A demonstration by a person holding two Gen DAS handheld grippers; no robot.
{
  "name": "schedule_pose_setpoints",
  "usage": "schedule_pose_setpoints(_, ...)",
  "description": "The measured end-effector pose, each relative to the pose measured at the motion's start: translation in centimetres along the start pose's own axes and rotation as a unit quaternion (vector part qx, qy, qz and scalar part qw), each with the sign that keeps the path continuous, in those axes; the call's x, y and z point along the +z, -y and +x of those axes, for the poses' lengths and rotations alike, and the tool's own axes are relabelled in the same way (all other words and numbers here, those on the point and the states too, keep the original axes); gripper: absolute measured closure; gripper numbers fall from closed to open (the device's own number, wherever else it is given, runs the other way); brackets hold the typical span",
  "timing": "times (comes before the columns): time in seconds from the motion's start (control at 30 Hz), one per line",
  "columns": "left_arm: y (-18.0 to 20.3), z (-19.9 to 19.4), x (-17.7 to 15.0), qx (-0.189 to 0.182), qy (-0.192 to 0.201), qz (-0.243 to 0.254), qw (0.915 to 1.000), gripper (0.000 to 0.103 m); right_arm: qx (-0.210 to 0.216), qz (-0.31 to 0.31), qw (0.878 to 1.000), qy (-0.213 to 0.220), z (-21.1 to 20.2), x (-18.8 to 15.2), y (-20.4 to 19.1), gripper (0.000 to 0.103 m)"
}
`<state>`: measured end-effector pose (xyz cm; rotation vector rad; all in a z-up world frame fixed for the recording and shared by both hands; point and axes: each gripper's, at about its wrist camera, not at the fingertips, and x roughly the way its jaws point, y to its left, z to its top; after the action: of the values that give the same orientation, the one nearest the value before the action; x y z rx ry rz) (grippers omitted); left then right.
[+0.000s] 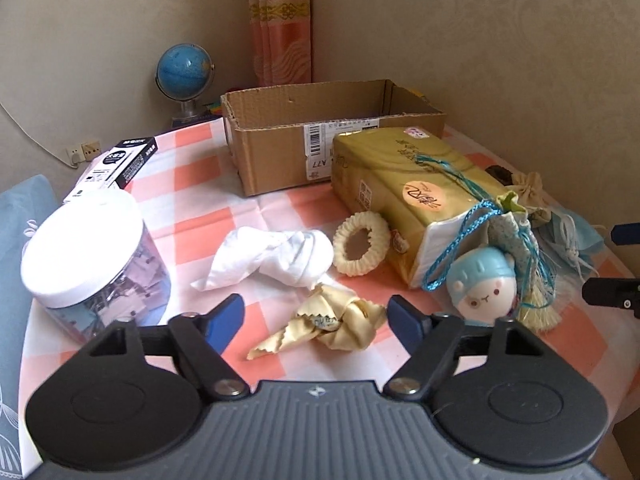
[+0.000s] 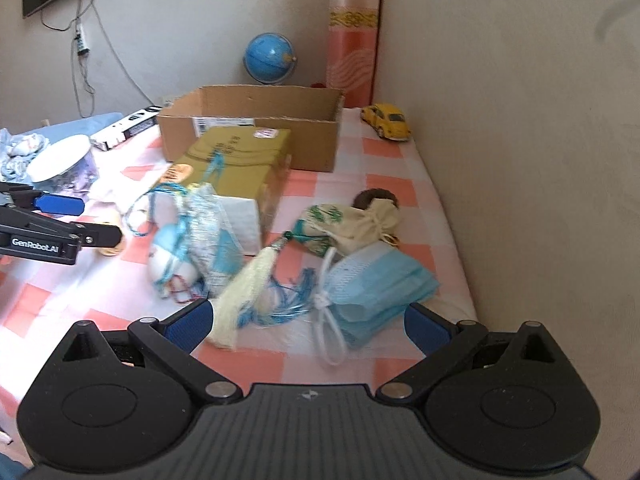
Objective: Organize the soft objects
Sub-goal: 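Move both tools back over the remaining table objects, then close the left tool on the yellow cloth while the right closes on the second blue mask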
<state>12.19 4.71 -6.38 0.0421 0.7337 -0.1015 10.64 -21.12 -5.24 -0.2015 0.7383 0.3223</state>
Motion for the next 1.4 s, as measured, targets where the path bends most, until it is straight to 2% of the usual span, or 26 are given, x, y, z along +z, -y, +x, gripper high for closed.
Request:
schedule_pose_setpoints(0.07, 0.1, 0.3, 0.2, -0.002, 0.0, -0.003, 1.0, 0.035, -0.009, 0.004, 1.0, 0.002, 0.2, 0.1, 0.5, 0.0)
schedule_pose_setpoints(0.33, 0.1, 1.4, 0.3, -0.009, -0.011, -0.01, 0.9998, 0.035, -0.028, 0.01, 1.0, 0.007, 2.1, 1.4, 2.6, 0.0)
schedule_pose_setpoints(0.53, 0.2, 1.7, 0.3, -0.012, -0.016, -0.013, 0.9997, 0.035, -0.014, 0.002, 1.0, -0.006, 5.1, 3.0, 3.7, 0.0)
schedule_pose_setpoints(0.7, 0.3, 1.7, 0.3, -0.01, -0.018, -0.014, 0.9997, 0.035, 0.004, 0.004, 0.999, -0.038, 7.2, 3.3, 4.2, 0.0)
schedule_pose_setpoints(0.9, 0.1, 1.5, 0.2, -0.013, -0.018, -0.016, 0.9996, 0.035, 0.04, 0.02, 0.997, -0.065, 6.2, 2.0, 4.0, 0.0)
schedule_pose_setpoints(1.03, 0.0, 1.5, 0.2, -0.01, -0.016, -0.017, 0.9997, 0.035, 0.051, 0.005, 0.996, -0.073, 4.9, 0.9, 3.1, 0.0)
schedule_pose_setpoints(1.4, 0.5, 1.5, 0.3, -0.005, -0.019, -0.01, 0.9997, 0.034, 0.002, 0.009, 0.999, -0.045, 5.2, 0.7, 3.0, 0.0)
